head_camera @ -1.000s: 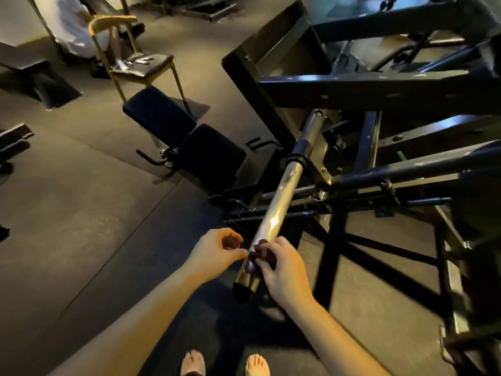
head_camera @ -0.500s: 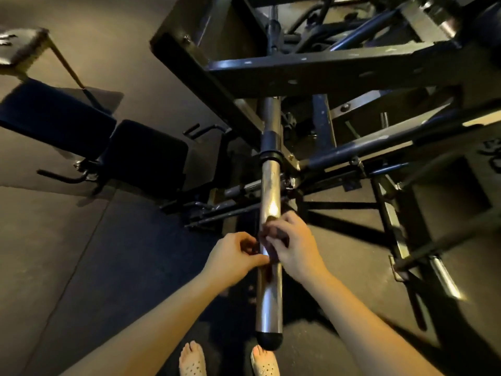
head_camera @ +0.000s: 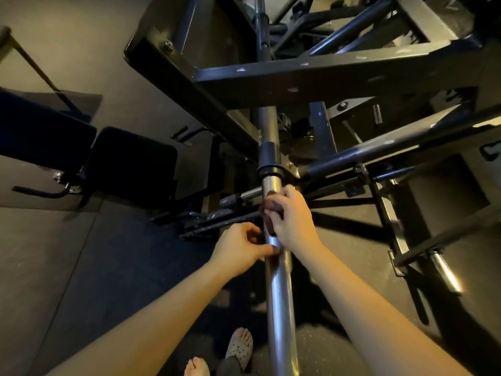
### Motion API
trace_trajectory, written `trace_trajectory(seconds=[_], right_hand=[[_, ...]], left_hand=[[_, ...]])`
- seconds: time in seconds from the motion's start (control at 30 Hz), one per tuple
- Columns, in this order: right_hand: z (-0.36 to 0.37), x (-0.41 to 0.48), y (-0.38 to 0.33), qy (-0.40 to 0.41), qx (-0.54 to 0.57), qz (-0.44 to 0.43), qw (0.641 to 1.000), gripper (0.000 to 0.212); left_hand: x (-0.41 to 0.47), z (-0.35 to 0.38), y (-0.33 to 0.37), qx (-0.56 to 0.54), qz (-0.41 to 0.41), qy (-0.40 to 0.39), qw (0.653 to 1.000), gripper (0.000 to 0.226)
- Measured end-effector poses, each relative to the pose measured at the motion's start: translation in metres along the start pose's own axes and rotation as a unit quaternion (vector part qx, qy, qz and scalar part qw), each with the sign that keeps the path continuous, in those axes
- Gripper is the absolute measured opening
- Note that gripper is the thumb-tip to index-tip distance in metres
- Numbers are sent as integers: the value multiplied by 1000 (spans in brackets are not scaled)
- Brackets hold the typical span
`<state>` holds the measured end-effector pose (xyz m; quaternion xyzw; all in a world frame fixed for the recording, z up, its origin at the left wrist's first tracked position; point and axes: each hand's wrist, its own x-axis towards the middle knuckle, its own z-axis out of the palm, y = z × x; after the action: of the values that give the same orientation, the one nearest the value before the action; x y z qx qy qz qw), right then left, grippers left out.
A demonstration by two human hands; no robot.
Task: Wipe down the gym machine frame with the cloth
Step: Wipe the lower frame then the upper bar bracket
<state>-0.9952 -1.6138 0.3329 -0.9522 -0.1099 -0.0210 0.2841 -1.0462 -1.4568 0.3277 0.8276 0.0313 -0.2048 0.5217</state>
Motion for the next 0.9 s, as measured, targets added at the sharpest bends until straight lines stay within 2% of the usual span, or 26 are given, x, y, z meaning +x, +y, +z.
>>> trace_trajectory(seconds=[0.13, 0.27, 0.33, 0.43, 0.6, 0.7, 0.77, 0.9], right_hand=[[-19, -59, 14, -44, 49, 2, 998, 23], [-6, 5, 23, -3, 32, -19, 999, 18], [3, 49, 24, 23, 32, -2, 999, 20], [6, 50, 21, 37, 41, 37, 998, 21], [-12, -25, 11, -18, 71, 21, 997, 18], [-1, 13, 8, 20, 41, 49, 998, 15], [8, 47, 1, 55, 29, 101, 993, 15], [15, 43, -9, 125, 99, 212, 964, 15]], left_hand=[[13, -7, 1, 45, 0, -49, 998, 47], [20, -7, 8, 86, -1, -46, 995, 46], [25, -9, 8, 99, -2, -37, 994, 48], [30, -16, 9, 81, -6, -41, 996, 47], [60, -34, 12, -6, -12, -59, 998, 39], [74, -42, 15, 36, 17, -73, 997, 21], [82, -49, 20, 94, 50, -63, 992, 16], [109, -72, 31, 167, 137, 20, 976, 34]])
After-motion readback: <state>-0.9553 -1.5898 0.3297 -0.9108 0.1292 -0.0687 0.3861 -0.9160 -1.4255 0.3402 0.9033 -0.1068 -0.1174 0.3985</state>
